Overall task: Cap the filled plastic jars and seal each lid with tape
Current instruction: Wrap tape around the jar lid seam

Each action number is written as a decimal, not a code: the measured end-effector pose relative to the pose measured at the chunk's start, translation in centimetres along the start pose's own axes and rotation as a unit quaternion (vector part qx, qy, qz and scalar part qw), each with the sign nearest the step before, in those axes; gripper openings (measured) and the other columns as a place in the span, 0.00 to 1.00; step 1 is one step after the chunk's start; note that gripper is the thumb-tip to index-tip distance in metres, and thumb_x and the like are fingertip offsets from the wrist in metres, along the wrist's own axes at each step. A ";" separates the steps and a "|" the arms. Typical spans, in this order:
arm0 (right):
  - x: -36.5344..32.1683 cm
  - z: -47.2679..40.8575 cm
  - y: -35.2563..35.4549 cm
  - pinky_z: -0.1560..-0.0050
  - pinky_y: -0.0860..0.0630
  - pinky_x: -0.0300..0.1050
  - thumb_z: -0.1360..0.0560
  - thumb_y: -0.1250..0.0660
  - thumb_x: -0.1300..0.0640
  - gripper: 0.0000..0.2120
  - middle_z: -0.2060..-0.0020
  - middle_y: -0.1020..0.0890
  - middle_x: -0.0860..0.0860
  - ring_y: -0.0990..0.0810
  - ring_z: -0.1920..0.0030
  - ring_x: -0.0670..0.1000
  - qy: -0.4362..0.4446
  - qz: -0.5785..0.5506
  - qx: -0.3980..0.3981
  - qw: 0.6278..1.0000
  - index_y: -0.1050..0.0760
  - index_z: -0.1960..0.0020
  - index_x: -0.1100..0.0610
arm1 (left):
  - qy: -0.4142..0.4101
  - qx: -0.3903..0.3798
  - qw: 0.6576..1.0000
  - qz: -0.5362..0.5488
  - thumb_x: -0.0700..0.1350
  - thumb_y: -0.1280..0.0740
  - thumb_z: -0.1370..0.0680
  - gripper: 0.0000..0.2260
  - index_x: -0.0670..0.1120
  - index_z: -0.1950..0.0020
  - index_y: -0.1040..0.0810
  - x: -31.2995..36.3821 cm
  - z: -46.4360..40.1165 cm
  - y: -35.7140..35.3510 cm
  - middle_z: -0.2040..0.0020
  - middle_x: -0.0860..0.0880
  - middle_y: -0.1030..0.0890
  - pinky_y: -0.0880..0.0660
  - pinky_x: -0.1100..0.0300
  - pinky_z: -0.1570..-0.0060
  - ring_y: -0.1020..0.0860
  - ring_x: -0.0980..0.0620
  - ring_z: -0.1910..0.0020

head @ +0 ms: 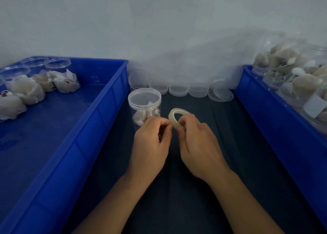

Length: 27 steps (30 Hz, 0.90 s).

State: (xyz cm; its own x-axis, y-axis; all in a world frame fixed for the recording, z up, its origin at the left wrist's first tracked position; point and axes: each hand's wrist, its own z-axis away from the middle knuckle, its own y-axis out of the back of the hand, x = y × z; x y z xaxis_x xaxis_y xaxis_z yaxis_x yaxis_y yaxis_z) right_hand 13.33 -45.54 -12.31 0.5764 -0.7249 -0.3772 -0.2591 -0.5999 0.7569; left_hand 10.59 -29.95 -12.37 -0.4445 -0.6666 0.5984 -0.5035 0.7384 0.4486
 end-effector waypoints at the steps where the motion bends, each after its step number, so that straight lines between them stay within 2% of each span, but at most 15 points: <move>1: 0.0 0.0 -0.1 0.63 0.40 0.33 0.13 0.44 0.49 0.03 0.63 0.31 0.37 0.27 0.61 0.41 -0.002 0.005 0.003 1.000 0.33 0.45 0.46 | 0.003 -0.003 1.000 0.001 0.41 0.28 0.19 0.03 0.46 0.46 0.18 0.0 0.0 0.0 0.52 0.53 0.17 0.21 0.63 0.52 0.18 0.58 0.54; 3: 0.1 -0.1 -0.3 0.64 0.41 0.33 0.14 0.41 0.50 0.01 0.63 0.33 0.36 0.29 0.64 0.40 -0.012 0.016 0.012 1.000 0.33 0.45 0.47 | 0.006 -0.010 1.000 0.003 0.41 0.29 0.18 0.02 0.46 0.46 0.18 0.0 0.0 0.0 0.52 0.53 0.18 0.20 0.61 0.52 0.18 0.57 0.55; 5: 0.4 -0.2 -0.5 0.64 0.41 0.32 0.15 0.39 0.51 0.04 0.62 0.33 0.37 0.30 0.65 0.38 -0.036 0.026 0.014 0.999 0.34 0.42 0.47 | 0.002 -0.020 1.000 0.003 0.41 0.29 0.18 0.02 0.46 0.47 0.18 0.0 0.1 -0.1 0.53 0.54 0.18 0.21 0.60 0.52 0.19 0.56 0.55; 7: 0.6 -0.2 -0.7 0.64 0.41 0.31 0.16 0.42 0.48 0.08 0.62 0.32 0.38 0.31 0.66 0.38 -0.055 0.029 0.010 0.998 0.36 0.39 0.47 | -0.001 -0.032 0.999 0.003 0.41 0.29 0.18 0.02 0.47 0.47 0.18 0.2 0.1 -0.3 0.54 0.55 0.19 0.21 0.61 0.53 0.19 0.57 0.55; 10: 0.7 -0.5 -0.8 0.69 0.40 0.37 0.19 0.46 0.43 0.13 0.64 0.28 0.40 0.29 0.67 0.42 -0.069 0.021 -0.009 0.997 0.40 0.36 0.44 | 0.007 -0.034 0.999 0.007 0.41 0.30 0.18 0.02 0.47 0.48 0.19 0.1 0.0 -0.3 0.54 0.55 0.20 0.21 0.62 0.53 0.19 0.56 0.56; 12: 0.9 -0.6 -0.8 0.70 0.38 0.41 0.17 0.47 0.43 0.13 0.65 0.27 0.41 0.27 0.68 0.44 -0.060 0.014 -0.017 0.998 0.40 0.35 0.43 | 0.017 -0.034 0.999 0.012 0.42 0.30 0.17 0.01 0.48 0.48 0.19 0.1 0.0 -0.2 0.54 0.55 0.19 0.21 0.61 0.53 0.19 0.56 0.56; 15: 1.1 -0.5 -0.4 0.69 0.36 0.46 0.14 0.42 0.49 0.10 0.68 0.30 0.39 0.27 0.70 0.47 -0.024 0.010 -0.039 0.999 0.36 0.34 0.42 | 0.041 -0.034 0.998 0.031 0.42 0.31 0.17 0.02 0.47 0.47 0.19 -0.1 0.0 -0.1 0.55 0.55 0.19 0.21 0.62 0.54 0.18 0.55 0.56; 20: 1.3 -0.3 0.0 0.65 0.37 0.44 0.13 0.39 0.53 0.06 0.66 0.31 0.34 0.29 0.66 0.46 -0.010 0.001 -0.045 0.999 0.27 0.41 0.42 | 0.050 -0.035 0.998 0.020 0.40 0.30 0.17 0.03 0.47 0.46 0.18 -0.1 -0.1 0.1 0.55 0.56 0.19 0.21 0.65 0.53 0.18 0.55 0.55; 23: 1.1 -0.3 0.2 0.65 0.32 0.45 0.14 0.42 0.50 0.05 0.63 0.24 0.37 0.26 0.66 0.45 -0.012 -0.003 -0.049 0.999 0.28 0.44 0.41 | 0.024 0.001 1.000 0.010 0.39 0.29 0.18 0.03 0.46 0.47 0.19 0.1 -0.2 0.6 0.55 0.54 0.19 0.21 0.65 0.55 0.18 0.55 0.56; 25: 1.2 -0.3 0.4 0.64 0.29 0.46 0.14 0.44 0.48 0.05 0.59 0.20 0.39 0.22 0.63 0.46 -0.012 -0.009 -0.043 0.999 0.30 0.45 0.41 | -0.012 0.061 0.998 -0.005 0.37 0.29 0.19 0.02 0.43 0.48 0.20 -0.1 -0.5 0.9 0.53 0.50 0.20 0.23 0.63 0.57 0.21 0.53 0.58; 27: 1.2 -0.3 0.4 0.67 0.35 0.41 0.15 0.43 0.46 0.05 0.65 0.25 0.37 0.25 0.66 0.43 -0.013 -0.006 -0.024 1.000 0.29 0.46 0.42 | -0.026 0.136 0.990 -0.031 0.38 0.28 0.21 0.06 0.40 0.46 0.23 -0.5 -0.9 1.1 0.49 0.46 0.23 0.27 0.64 0.56 0.24 0.53 0.56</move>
State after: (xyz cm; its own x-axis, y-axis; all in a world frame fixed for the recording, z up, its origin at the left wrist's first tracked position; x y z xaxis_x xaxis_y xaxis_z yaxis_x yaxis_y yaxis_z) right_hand 14.13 -46.50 -12.30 0.5582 -0.7269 -0.4001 -0.2147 -0.5923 0.7766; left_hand 10.86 -28.71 -11.57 -0.4399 -0.7194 0.5376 -0.7089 0.6456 0.2838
